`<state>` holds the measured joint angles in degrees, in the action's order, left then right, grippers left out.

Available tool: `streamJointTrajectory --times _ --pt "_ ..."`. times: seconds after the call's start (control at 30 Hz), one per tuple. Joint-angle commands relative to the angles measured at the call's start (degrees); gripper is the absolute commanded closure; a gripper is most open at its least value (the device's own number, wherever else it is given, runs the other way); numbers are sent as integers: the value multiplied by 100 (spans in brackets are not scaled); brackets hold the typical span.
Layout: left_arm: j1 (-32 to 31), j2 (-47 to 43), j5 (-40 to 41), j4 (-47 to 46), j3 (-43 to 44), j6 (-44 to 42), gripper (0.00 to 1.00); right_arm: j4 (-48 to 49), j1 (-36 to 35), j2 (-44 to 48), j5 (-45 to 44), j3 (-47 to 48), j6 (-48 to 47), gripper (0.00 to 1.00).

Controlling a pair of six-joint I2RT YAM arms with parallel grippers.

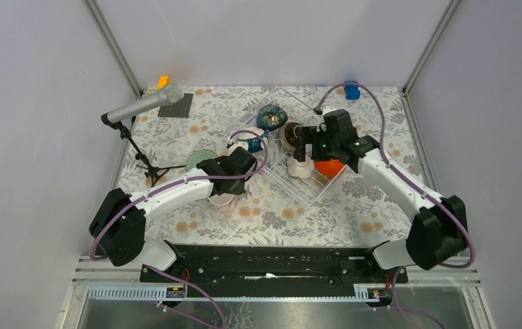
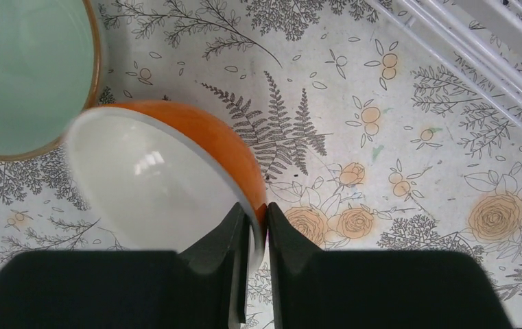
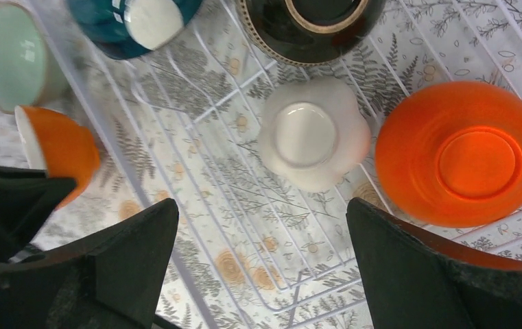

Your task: Unload the bowls from the dish rack

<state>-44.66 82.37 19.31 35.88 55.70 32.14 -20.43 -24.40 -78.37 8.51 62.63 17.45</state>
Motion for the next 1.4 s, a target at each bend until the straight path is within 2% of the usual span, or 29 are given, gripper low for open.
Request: streamJointTrajectory --times 0.0,0.1,0.3,0.4,0.57,0.77,1.1,1.37 --pt "-23 26 127 -325 -8 -11 80 -291 -461 -530 -808 347 -553 0" --pt "-20 64 34 -435 -69 -14 79 53 -556 -635 -952 213 -558 0" --pt "-21 145 -40 -490 -92 -31 77 153 -652 -1038 -1310 360 -655 0" --pt "-22 43 -149 -592 -143 -69 67 153 -695 -1283 -1461 445 -699 0" --pt "-25 -122 -491 -742 -208 -121 61 168 -726 -1697 -1474 569 -595 0" --pt "-24 -487 -797 -923 -316 -99 52 236 -732 -2007 -1527 621 -494 0" --pt "-19 -1217 -1163 -1116 -463 44 46 49 -776 -2523 -2219 832 -101 0" --pt "-13 -1794 -1265 -1284 -559 206 40 154 -779 -2756 -1928 988 282 0"
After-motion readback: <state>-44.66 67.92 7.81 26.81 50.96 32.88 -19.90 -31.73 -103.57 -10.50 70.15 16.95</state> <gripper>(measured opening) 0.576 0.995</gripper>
